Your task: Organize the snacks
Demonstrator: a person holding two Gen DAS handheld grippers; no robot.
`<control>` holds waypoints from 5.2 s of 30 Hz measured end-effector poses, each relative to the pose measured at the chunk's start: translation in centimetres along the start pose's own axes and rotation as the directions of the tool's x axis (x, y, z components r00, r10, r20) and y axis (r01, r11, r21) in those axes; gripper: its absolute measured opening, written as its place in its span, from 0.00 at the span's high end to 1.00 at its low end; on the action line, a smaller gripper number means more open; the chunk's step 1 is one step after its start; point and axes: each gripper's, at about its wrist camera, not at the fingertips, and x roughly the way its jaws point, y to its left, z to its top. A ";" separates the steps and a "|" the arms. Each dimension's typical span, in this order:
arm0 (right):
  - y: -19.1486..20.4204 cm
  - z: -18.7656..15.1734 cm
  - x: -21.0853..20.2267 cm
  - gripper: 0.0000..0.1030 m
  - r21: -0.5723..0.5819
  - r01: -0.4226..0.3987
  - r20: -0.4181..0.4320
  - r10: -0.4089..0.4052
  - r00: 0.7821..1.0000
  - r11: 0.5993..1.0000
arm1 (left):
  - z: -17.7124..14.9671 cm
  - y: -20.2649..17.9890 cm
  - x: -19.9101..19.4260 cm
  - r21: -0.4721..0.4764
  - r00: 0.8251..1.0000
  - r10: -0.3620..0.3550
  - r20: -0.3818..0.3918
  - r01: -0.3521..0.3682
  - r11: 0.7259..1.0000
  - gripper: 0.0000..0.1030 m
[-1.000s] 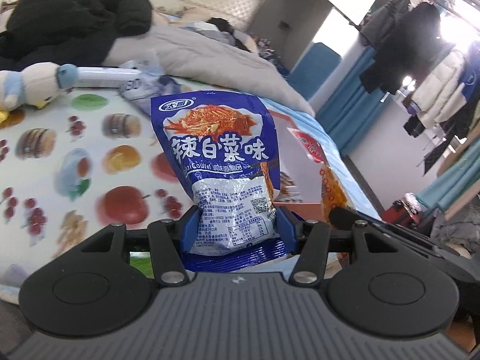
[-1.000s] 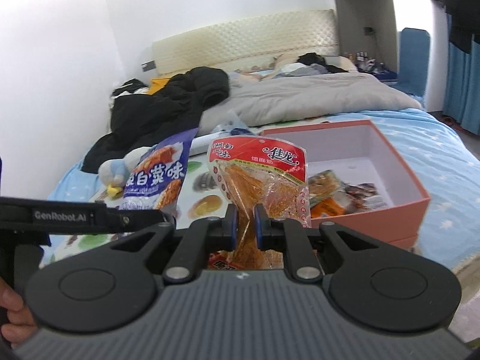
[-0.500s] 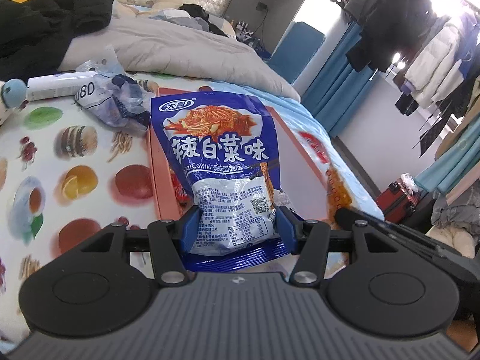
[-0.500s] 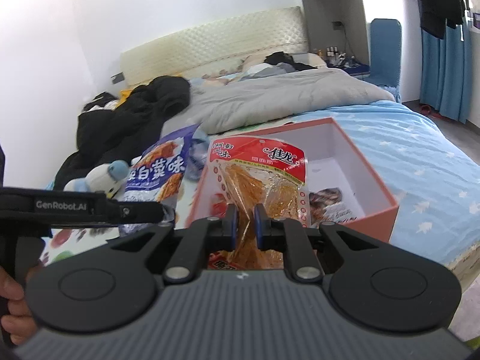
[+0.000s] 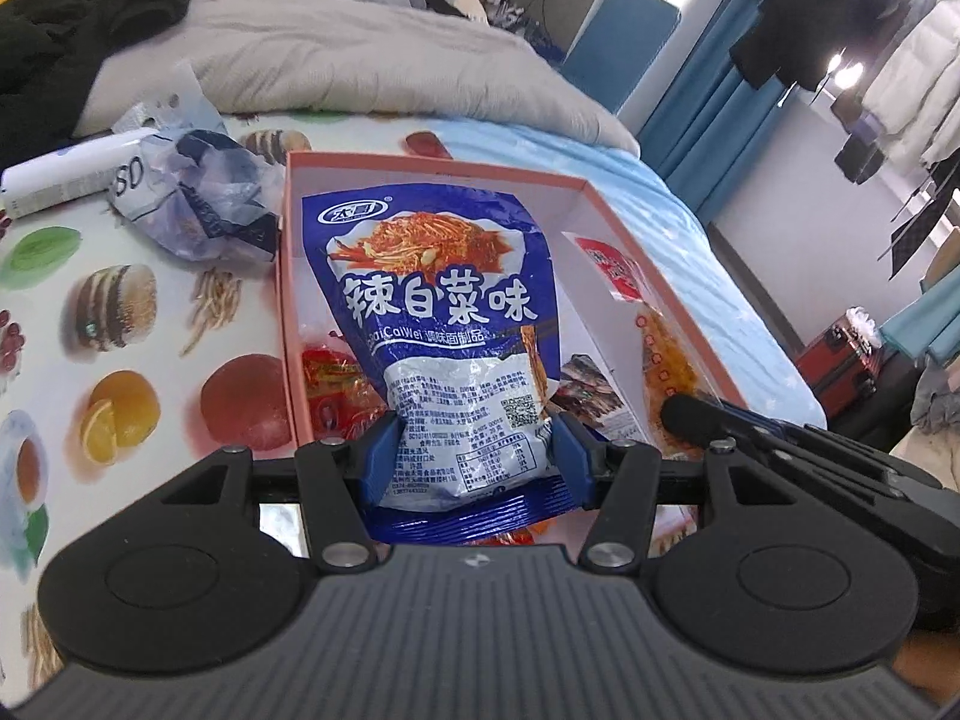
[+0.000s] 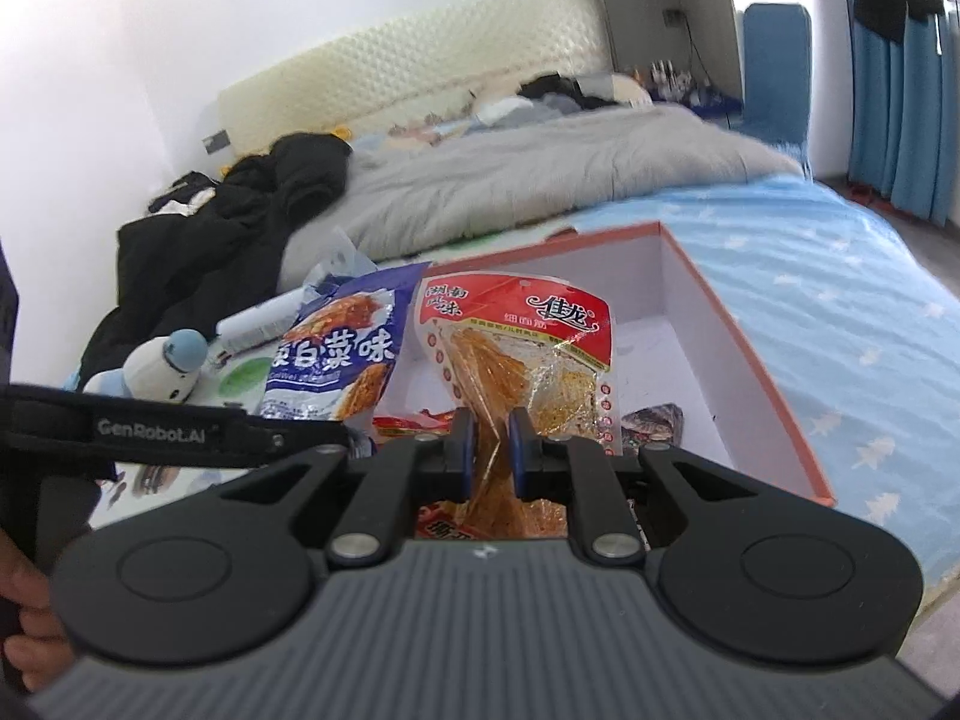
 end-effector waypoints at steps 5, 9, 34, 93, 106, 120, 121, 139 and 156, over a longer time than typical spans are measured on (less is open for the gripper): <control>-1.2 0.7 3.0 0.83 0.009 0.006 -0.037 -0.006 0.999 1.000 | 1.3 0.6 3.1 0.007 0.999 0.010 -0.045 -0.009 1.000 0.41; -2.0 0.7 5.0 0.83 0.015 0.022 -0.077 -0.021 0.997 1.000 | 2.1 1.1 5.0 0.010 0.996 0.028 -0.088 -0.027 1.000 0.37; 0.9 1.7 -3.3 0.32 0.029 0.083 0.054 -0.084 0.995 0.996 | 1.7 -0.5 -8.4 0.059 0.989 0.039 0.139 -0.048 0.997 0.08; 6.9 -6.4 -18.2 0.32 0.012 0.184 0.188 -0.183 0.965 0.983 | -13.1 -3.1 -25.4 0.129 0.944 0.194 0.266 -0.234 0.964 0.03; 7.0 -6.8 -18.2 0.32 0.004 0.195 0.192 -0.192 0.962 0.981 | -13.5 -3.6 -25.4 0.120 0.946 0.187 0.263 -0.225 0.967 0.03; 7.3 -6.9 -18.2 0.32 -0.005 0.186 0.198 -0.182 0.963 0.983 | -13.6 -3.7 -26.0 0.113 0.942 0.179 0.283 -0.218 0.969 0.03; 7.3 -6.9 -18.1 0.32 -0.005 0.185 0.199 -0.181 0.963 0.983 | -13.6 -3.7 -26.0 0.110 0.941 0.179 0.285 -0.218 0.970 0.03; 7.2 -6.9 -18.4 0.32 0.003 0.174 0.191 -0.172 0.966 0.985 | -13.5 -3.5 -26.4 0.085 0.939 0.184 0.291 -0.217 0.972 0.03; 7.4 -6.8 -18.1 0.32 0.008 0.173 0.193 -0.171 0.966 0.985 | -13.4 -4.0 -26.1 0.099 0.942 0.175 0.286 -0.211 0.972 0.03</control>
